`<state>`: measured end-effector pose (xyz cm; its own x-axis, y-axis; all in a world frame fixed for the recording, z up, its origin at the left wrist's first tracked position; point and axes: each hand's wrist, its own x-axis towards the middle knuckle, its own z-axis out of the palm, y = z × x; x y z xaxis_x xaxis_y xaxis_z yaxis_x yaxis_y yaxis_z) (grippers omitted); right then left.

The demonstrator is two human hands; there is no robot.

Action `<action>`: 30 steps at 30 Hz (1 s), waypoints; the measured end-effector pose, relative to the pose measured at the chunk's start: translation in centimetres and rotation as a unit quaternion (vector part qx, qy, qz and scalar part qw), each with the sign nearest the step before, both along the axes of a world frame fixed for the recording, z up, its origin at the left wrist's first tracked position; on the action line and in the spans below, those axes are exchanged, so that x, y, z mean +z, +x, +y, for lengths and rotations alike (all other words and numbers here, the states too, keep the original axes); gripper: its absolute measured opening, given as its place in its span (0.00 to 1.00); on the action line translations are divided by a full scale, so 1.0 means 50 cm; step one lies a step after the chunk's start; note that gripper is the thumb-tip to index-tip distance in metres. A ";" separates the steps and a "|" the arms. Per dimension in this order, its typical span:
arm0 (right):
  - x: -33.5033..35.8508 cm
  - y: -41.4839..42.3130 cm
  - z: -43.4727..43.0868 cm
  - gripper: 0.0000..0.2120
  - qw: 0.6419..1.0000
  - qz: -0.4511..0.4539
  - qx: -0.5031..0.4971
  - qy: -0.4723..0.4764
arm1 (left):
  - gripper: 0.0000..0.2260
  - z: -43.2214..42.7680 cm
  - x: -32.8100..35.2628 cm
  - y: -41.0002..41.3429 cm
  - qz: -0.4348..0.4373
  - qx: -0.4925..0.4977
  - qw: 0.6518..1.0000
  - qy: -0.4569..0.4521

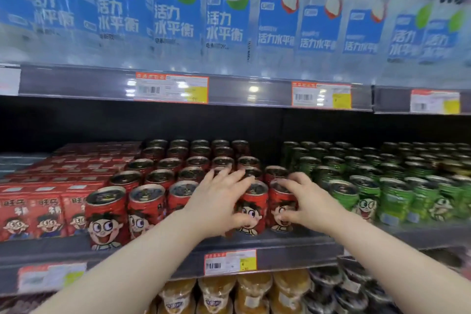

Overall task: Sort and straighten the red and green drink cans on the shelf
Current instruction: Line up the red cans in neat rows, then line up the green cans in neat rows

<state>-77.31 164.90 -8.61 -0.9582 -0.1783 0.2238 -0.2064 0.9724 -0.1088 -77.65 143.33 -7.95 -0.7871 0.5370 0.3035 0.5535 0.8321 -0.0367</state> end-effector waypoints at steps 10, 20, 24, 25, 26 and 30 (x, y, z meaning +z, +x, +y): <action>-0.011 0.014 0.011 0.33 0.999 0.009 0.002 -0.039 | 0.24 0.039 -0.040 -0.028 0.126 -0.029 0.991 0.043; 0.083 0.049 0.132 0.23 0.995 0.019 0.028 -0.096 | 0.38 0.090 -0.007 -0.015 0.088 0.023 0.987 0.136; 0.119 0.028 0.269 0.15 0.995 0.055 -0.048 -0.067 | 0.33 0.186 0.013 -0.012 0.076 -0.011 0.979 0.187; 0.121 0.020 0.299 0.15 0.996 0.046 -0.061 -0.047 | 0.31 0.216 0.015 -0.011 0.060 -0.017 0.980 0.187; 0.120 0.012 0.326 0.17 0.997 0.028 -0.069 -0.021 | 0.30 0.246 0.014 -0.011 0.043 -0.020 0.983 0.179; 0.099 -0.024 0.390 0.31 0.994 -0.088 -0.030 0.063 | 0.33 0.364 0.015 -0.016 -0.009 0.020 0.994 0.104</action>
<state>-78.52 184.42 -3.65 -0.9903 -0.1357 0.0313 -0.1362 0.9906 -0.0147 -78.44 161.52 -7.18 -0.8126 0.4318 0.3914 0.5187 0.8420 0.1481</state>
